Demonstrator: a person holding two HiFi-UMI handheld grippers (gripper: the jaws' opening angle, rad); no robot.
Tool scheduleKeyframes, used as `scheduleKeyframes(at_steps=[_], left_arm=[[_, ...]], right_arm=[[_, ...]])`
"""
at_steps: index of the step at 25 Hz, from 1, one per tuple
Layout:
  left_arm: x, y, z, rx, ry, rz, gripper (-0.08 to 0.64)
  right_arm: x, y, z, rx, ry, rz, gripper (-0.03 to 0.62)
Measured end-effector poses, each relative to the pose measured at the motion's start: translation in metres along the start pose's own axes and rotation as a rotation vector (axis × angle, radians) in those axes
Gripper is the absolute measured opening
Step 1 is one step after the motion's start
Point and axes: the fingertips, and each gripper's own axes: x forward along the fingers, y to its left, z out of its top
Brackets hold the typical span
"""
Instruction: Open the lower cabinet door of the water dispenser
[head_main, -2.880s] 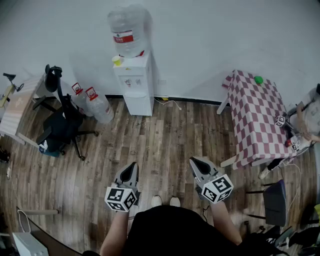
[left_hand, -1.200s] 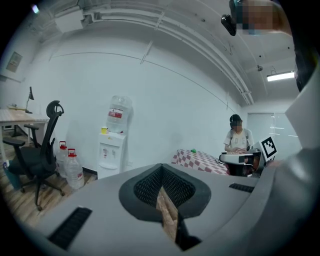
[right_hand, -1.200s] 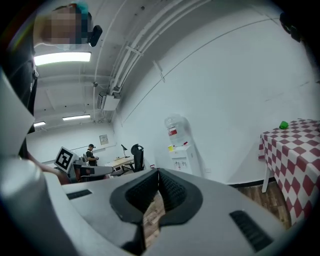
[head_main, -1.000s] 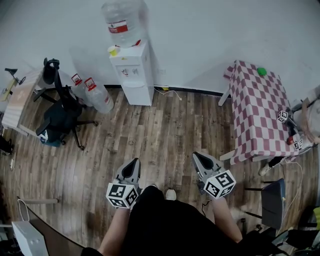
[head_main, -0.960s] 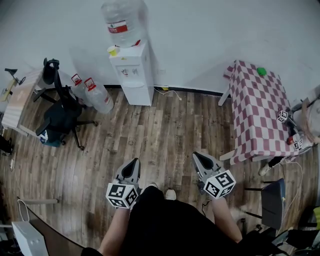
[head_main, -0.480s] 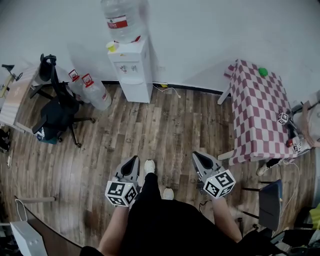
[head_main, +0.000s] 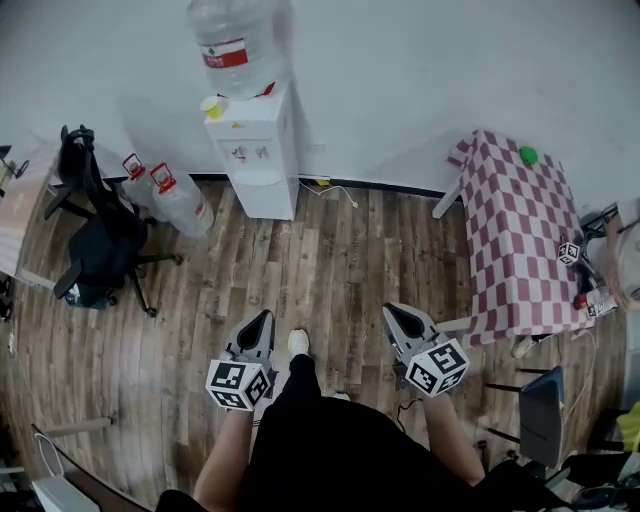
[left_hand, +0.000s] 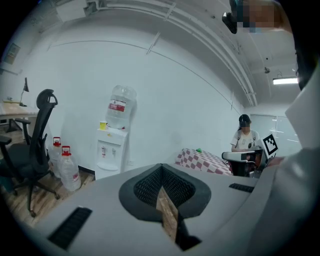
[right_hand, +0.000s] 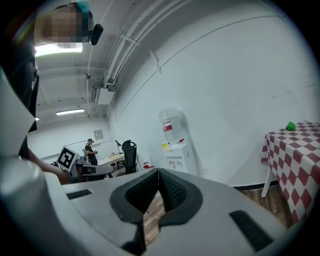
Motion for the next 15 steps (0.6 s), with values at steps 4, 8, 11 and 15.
scheduleKeyframes(at_steps=[4,8,11,15], left_arm=[[0.034,0.033,0.024,0.008,0.013,-0.027,0.014],[0.065,0.066,0.042,0.012,0.021,-0.045,0.014],[0.086,0.09,0.056,0.006,0.021,-0.057,0.012],[0.11,0.119,0.068,0.003,0.023,-0.075,0.012]], right_arm=[[0.045,-0.009,0.021,0.006,-0.011,-0.018,0.021],[0.089,-0.015,0.034,0.006,-0.004,-0.025,0.021],[0.117,-0.019,0.041,0.01,0.006,-0.039,0.021],[0.152,-0.026,0.054,0.001,0.008,-0.056,0.021]])
